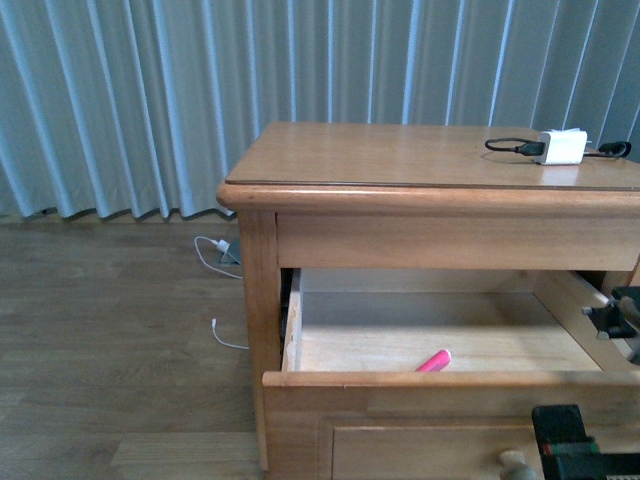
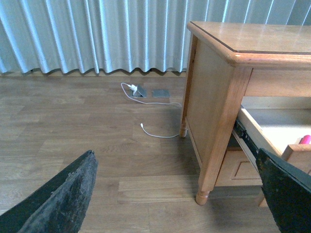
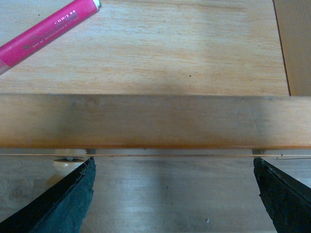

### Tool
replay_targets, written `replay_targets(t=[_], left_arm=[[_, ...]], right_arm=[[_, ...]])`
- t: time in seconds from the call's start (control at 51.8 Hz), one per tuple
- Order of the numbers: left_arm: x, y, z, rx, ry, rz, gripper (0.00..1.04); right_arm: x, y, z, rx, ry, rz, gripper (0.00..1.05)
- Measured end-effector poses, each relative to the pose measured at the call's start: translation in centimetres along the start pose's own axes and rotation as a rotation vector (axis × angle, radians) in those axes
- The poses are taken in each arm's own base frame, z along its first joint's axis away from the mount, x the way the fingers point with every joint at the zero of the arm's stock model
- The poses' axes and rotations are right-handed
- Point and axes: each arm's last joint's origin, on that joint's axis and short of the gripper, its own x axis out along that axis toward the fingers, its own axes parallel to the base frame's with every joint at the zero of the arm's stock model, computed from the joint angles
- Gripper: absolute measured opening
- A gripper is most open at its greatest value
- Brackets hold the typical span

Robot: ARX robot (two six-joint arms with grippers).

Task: Place pink marker in drawer with both arms

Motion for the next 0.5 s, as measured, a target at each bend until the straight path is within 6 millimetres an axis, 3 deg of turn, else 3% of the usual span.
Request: replay_targets(t=[0.193, 0.502], left_arm=[[0.0, 0.0, 0.0, 0.0, 0.0, 0.0, 0.99], [0.0, 0.0, 0.0, 0.0, 0.0, 0.0, 0.99]], right_arm=[[2.9, 0.4, 3.3, 0.021, -0.114, 0.027, 0.96], [6.9, 0.7, 5.4, 0.053, -0.255, 0.064, 0.96]])
